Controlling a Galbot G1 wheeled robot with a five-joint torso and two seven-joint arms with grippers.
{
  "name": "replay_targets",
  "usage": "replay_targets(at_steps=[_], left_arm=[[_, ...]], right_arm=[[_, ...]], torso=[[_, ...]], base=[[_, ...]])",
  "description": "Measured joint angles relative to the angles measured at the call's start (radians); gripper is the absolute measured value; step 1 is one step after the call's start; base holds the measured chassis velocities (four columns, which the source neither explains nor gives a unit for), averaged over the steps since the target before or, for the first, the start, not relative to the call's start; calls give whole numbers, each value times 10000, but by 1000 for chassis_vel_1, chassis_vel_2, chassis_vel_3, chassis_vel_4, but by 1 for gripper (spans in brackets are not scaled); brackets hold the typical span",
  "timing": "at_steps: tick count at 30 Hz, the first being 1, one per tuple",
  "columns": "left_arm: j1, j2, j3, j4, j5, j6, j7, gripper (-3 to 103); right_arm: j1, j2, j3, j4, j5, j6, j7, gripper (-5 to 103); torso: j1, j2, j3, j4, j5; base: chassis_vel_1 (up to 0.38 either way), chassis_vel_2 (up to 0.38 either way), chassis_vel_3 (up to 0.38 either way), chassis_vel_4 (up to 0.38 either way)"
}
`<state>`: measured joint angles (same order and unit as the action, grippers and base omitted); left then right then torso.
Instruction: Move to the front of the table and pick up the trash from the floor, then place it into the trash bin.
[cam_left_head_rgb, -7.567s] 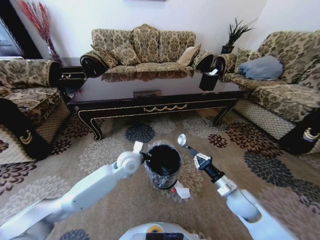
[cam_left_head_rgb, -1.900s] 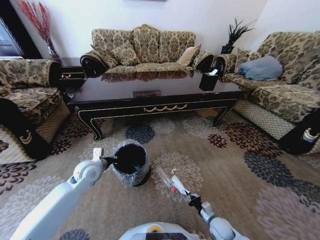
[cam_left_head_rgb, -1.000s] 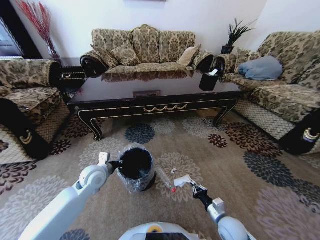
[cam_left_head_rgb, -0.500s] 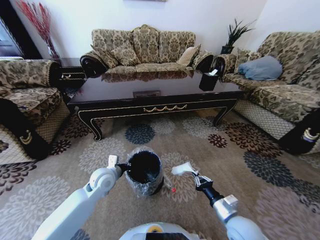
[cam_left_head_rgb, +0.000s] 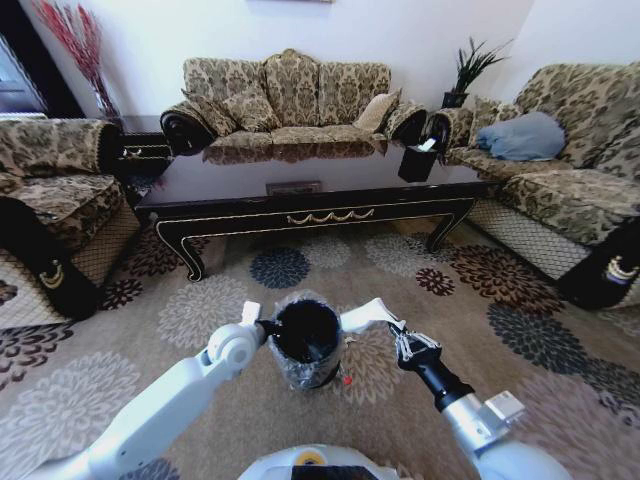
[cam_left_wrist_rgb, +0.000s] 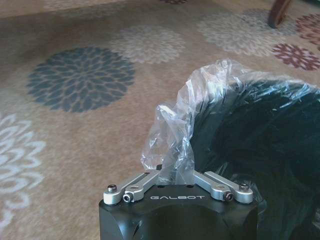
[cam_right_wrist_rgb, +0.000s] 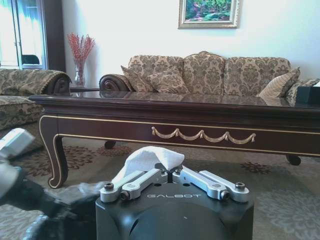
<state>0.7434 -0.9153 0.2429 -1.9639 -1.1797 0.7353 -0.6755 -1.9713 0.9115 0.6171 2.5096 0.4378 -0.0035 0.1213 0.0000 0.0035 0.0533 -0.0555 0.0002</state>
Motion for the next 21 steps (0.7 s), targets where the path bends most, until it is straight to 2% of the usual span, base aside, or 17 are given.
replay_targets(at_steps=[9,21], left_arm=[[-1187,-714,1423,279,-669,-1,-673,3],[-1394,-1208,1848,307,-1023,-1,-1106,3]], right_arm=[[2,-3,-223,-35,-292,44,-80,0],[37,89,-935,-365,-1125,198,-195,0]], torso=[[0,0,0,-1,0],[0,0,0,2,0]], base=[[0,0,0,0],[0,0,0,0]])
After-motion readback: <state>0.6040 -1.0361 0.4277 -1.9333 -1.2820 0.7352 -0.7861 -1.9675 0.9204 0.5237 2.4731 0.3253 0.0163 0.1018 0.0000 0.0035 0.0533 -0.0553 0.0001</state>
